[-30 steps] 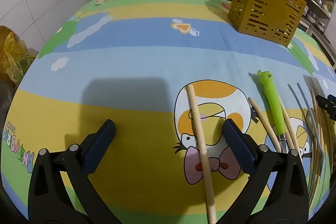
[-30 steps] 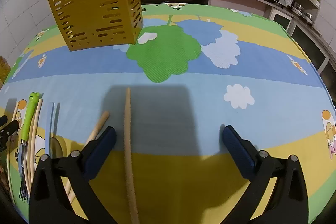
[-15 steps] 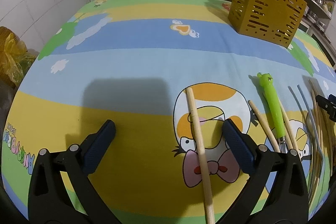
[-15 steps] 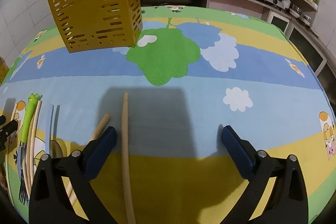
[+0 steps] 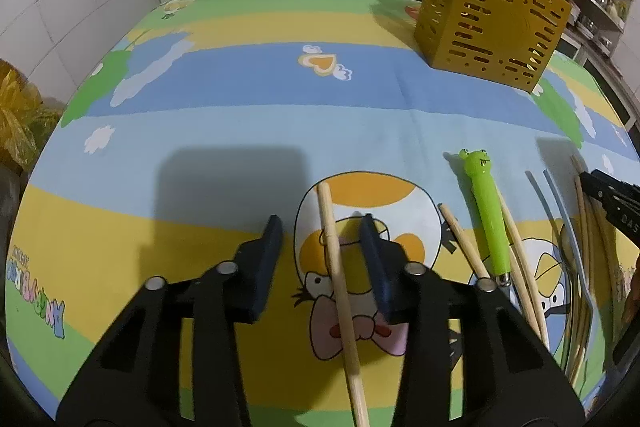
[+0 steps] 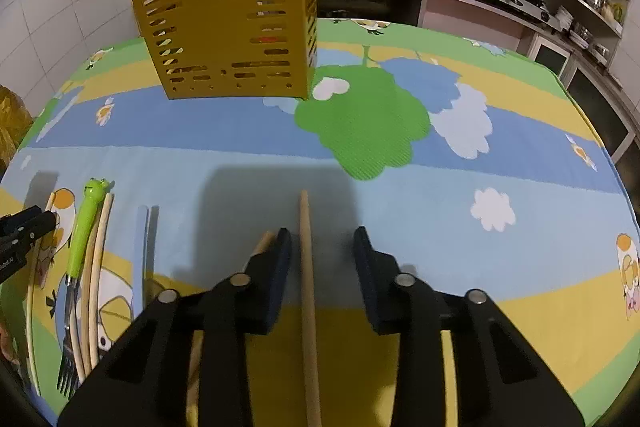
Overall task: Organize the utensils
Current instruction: 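Close the left tool on a wooden chopstick while the right tool grasps another chopstick, then lift both held chopsticks and carry them toward the yellow slotted holder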
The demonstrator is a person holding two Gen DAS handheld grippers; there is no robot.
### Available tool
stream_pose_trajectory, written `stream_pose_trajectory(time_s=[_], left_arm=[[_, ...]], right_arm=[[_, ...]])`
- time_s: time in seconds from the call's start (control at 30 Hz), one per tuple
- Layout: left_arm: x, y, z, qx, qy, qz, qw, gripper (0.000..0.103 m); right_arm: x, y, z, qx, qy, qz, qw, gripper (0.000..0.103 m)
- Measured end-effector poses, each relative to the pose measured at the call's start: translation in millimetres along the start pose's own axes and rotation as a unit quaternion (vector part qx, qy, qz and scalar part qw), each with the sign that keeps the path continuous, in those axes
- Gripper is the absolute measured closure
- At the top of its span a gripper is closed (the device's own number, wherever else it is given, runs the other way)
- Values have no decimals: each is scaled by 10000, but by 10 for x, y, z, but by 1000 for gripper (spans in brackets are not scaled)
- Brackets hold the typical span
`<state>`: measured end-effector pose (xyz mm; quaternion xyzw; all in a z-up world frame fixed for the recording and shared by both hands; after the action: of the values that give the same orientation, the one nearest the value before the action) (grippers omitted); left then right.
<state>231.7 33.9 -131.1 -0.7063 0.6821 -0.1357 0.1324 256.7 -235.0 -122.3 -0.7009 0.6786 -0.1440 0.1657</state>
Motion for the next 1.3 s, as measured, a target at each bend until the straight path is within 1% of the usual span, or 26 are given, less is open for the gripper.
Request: stream_pose_trajectory(time_s=[0.03,0.07,0.1,0.13,0.27,0.33,0.47,0.57,0.73,0.8,0.87,1.0,1.03,1.1,1.17,1.2,1.27,1.3], left_arm=[[14,-12,3,-28,33,14,10000,77],[24,-18,2,-39,52,31,10000,86],[34,-25,2,-51,77,51,9999,90],[49,-30,4,-78,139,71,9998,96],[61,-42,-18,-28,281,24,9996,97],[62,-64,-69,64,309,-21,9995,97],[140,-199,-370,560,420,17,9975,98],[231,-327,-654,962,500,71,9941,98],[409,-524,-1149,1713,546,252,9834,98],[493,-597,-1358,2062,536,331,9765,98],[540,-672,-1497,2267,570,344,9717,98],[655,-903,-1738,2547,668,395,9639,98],[679,-942,-1761,2586,673,414,9628,98],[729,-1030,-1779,2538,763,396,9634,98],[750,-1062,-1737,2447,875,382,9649,98],[762,-1072,-1705,2429,851,399,9655,98],[770,-1091,-1612,2378,761,432,9674,98],[778,-1112,-1563,2341,739,432,9684,98]], right_arm=[[-6,-24,18,-25,-45,51,10000,81],[-7,-34,22,-31,-67,84,9999,90],[-13,-47,28,-52,-98,96,9999,93],[-27,-52,27,-77,-144,97,9998,96],[-40,-31,-27,18,-216,148,9997,96],[-19,-27,-125,187,-248,232,9992,96],[1,-64,-459,682,-310,303,9967,97],[27,-102,-744,1115,-339,383,9924,97],[70,-177,-1153,1856,-252,486,9811,97],[76,-209,-1276,2096,-197,496,9763,97],[75,-254,-1404,2318,-181,508,9713,97],[59,-415,-1665,2760,-194,516,9596,97],[42,-466,-1696,2776,-177,479,9593,97],[-14,-602,-1566,2333,-204,292,9718,97],[37,-627,-1437,2137,-235,414,9757,93],[64,-626,-1279,1835,-260,445,9817,87],[121,-598,-999,1431,-329,553,9876,42],[160,-577,-849,1286,-345,657,9889,40]])
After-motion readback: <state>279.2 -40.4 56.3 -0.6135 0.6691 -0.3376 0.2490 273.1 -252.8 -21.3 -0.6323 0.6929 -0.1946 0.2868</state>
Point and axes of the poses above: each gripper's, at about its wrist camera, not at the fingertips, and z roughly the way its jaws point, x to its right, y to its underside, the point moved 9 cm from there along z, roughly the way its jaws point, and after that the axes turned 12 degrees about -x, right-handed, at the moved point
